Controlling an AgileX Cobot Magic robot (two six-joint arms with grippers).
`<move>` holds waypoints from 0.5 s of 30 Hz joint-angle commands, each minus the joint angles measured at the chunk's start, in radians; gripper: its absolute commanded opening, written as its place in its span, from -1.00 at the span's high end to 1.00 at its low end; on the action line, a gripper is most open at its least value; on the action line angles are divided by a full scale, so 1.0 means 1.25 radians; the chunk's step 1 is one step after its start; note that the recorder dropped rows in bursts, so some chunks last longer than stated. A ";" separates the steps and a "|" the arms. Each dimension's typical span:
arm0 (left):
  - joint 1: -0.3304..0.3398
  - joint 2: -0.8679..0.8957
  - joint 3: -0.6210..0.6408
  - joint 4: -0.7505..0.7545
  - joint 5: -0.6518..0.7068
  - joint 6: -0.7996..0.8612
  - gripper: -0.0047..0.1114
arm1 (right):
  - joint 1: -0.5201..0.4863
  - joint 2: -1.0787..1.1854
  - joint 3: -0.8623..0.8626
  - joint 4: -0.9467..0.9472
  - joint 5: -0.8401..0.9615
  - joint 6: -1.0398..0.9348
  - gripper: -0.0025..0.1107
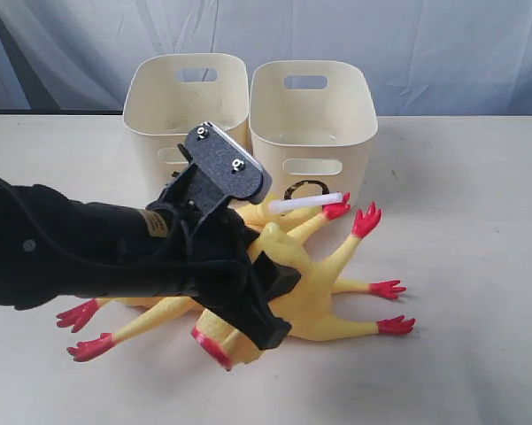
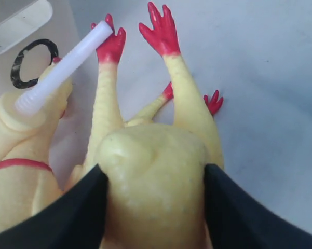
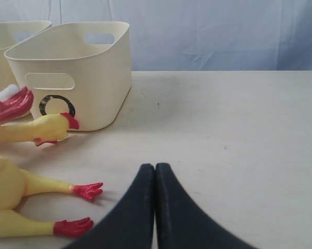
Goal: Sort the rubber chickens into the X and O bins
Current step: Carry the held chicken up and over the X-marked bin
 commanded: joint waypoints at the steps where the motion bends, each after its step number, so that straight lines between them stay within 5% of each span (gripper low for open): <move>1: -0.001 -0.007 -0.007 -0.010 0.010 0.001 0.92 | -0.004 -0.005 0.002 0.000 -0.006 0.000 0.97; 9: -0.001 -0.007 -0.078 -0.110 0.166 0.097 0.92 | -0.004 -0.005 0.002 0.000 -0.006 0.000 0.97; 15: -0.001 -0.007 -0.120 -0.142 0.130 0.179 0.92 | -0.004 -0.005 0.002 0.000 -0.006 0.000 0.97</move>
